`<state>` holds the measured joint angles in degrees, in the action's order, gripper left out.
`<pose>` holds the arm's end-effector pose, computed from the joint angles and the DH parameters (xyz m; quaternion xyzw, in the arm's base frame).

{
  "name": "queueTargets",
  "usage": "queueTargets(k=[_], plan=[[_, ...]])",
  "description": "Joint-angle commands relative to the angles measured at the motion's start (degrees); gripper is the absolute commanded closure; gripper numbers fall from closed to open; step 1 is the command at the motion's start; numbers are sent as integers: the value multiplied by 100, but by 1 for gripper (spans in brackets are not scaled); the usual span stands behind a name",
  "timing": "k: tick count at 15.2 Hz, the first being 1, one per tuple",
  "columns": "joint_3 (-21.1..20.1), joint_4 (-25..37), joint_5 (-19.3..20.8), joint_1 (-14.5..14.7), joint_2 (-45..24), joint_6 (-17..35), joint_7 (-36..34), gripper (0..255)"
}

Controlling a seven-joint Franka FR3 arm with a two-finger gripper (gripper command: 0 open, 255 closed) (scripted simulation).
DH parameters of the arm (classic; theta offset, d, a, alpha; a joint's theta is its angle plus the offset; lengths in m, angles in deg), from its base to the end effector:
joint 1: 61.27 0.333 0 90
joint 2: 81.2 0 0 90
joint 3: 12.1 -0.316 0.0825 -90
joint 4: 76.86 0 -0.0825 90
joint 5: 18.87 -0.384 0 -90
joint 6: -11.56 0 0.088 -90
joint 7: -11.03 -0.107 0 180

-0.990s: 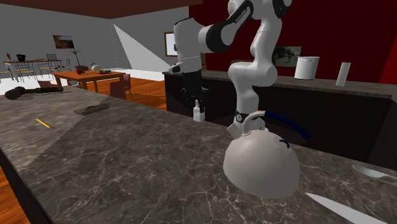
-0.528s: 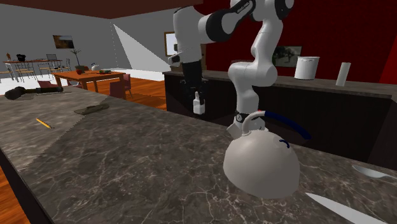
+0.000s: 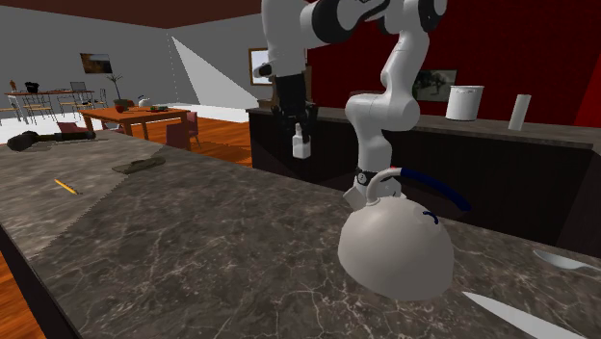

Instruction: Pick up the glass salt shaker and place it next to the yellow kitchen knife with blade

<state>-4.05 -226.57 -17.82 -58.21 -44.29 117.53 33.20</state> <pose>0.3361 -0.0307 0.4437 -0.9832 -0.1683 0.0528 0.0462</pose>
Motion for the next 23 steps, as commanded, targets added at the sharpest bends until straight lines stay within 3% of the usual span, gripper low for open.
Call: queueTargets(k=[1, 11, 23], plan=[[-12, 133, -7, 5, 23, -158, -12, 255], [-57, 782, -33, 19, 122, -905, -51, 255], [-1536, 476, -1203, 814, 567, -899, -1723, 255]])
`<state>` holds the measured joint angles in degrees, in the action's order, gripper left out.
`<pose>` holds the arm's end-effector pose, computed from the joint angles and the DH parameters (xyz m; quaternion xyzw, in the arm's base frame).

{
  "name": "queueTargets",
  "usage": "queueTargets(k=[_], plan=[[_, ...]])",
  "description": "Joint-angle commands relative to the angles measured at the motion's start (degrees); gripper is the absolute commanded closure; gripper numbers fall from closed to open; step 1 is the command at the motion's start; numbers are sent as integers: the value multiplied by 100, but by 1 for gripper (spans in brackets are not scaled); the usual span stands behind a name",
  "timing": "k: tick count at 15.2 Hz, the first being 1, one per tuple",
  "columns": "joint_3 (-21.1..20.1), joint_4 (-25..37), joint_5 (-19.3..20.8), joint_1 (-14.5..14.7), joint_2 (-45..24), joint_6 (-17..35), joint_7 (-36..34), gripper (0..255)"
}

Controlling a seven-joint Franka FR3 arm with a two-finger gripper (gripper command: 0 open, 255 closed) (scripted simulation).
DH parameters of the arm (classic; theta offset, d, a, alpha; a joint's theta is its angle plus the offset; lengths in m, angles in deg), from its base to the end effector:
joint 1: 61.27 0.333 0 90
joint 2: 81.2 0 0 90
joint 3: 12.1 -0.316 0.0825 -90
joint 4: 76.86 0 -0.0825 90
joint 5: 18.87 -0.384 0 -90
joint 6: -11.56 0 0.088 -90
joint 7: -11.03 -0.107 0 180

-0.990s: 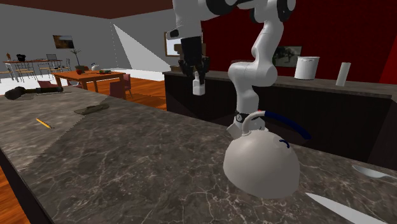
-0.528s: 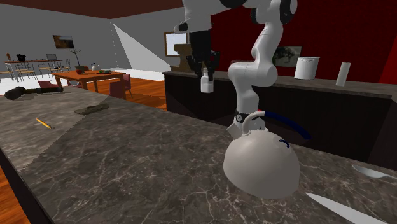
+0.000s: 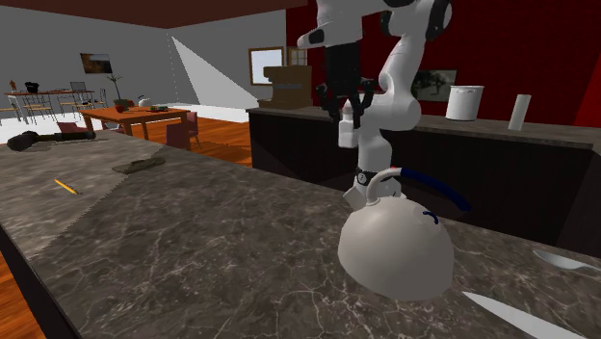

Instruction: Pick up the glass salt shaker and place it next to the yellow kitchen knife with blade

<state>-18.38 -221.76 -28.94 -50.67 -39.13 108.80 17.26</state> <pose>0.3013 0.1124 0.5018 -0.9831 -0.1691 0.0532 0.0458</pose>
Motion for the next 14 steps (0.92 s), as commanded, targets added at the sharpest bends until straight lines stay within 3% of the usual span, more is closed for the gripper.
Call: queueTargets(k=[1, 14], plan=[[-228, 13, -190, 130, 35, -7, -270, 255], [-1893, 841, -1164, 752, -850, 455, -2083, 255]])
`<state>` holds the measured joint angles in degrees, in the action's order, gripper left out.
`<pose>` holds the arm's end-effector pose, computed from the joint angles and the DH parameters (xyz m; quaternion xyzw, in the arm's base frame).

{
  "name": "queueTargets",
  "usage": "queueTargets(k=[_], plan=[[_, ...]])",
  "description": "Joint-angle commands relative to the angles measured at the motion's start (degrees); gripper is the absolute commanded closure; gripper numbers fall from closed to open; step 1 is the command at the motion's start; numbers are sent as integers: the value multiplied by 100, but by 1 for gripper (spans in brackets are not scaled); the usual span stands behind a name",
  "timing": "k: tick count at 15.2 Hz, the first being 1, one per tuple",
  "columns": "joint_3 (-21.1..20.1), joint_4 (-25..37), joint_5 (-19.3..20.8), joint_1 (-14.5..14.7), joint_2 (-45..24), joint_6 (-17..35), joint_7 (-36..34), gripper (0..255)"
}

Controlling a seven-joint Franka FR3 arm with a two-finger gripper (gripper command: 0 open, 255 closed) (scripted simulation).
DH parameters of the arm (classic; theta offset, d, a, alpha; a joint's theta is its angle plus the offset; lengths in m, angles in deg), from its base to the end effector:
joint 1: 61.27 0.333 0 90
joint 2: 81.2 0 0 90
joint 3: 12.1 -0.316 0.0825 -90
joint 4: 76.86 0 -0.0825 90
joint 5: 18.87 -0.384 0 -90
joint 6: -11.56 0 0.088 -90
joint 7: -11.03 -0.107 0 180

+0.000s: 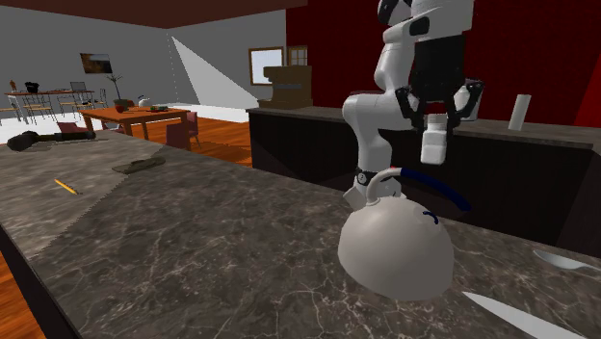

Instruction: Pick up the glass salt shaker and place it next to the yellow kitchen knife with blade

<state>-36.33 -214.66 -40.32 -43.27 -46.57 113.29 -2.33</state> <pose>0.2494 0.2902 0.5013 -0.9831 -0.1689 0.0530 0.0457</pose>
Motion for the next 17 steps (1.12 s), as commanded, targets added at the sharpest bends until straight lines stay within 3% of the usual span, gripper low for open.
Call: queueTargets(k=[1, 9, 17], plan=[[-229, 239, -61, 33, -220, 52, -267, 255], [-1360, 1338, 11, 55, -1412, 450, -1539, 255], [-1508, 847, -24, 67, -1565, 1084, -1487, 255]])
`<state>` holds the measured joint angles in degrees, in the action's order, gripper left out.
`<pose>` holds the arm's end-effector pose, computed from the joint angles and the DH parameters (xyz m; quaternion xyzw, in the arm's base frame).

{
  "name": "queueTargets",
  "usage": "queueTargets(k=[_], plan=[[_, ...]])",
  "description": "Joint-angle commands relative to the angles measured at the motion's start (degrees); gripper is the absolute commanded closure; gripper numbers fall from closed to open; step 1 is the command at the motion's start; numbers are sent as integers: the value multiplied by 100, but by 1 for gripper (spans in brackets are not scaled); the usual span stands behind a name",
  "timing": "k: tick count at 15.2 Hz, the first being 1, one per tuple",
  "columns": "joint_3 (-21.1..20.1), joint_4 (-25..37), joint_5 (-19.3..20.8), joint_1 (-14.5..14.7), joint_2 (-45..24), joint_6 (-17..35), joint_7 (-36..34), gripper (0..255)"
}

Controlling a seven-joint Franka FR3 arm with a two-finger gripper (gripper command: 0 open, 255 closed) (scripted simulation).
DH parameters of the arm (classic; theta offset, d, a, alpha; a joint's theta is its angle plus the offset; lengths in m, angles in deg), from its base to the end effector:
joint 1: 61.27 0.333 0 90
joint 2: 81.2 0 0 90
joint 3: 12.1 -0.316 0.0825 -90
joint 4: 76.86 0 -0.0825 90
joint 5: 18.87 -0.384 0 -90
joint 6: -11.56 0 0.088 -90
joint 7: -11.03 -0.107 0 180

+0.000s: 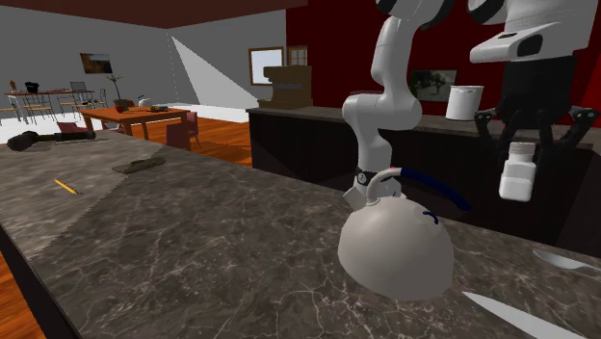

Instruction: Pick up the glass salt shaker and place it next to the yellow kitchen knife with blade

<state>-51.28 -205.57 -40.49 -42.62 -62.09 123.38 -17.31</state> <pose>0.2160 0.4196 0.4673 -0.9832 -0.1683 0.0532 0.0461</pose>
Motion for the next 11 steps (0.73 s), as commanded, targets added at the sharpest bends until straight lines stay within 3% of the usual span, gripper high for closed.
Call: queueTargets(k=[1, 11], plan=[[-34, -119, -8, 2, -40, 157, 16, 255], [-258, -624, 25, -21, -405, 1001, 20, 255]])
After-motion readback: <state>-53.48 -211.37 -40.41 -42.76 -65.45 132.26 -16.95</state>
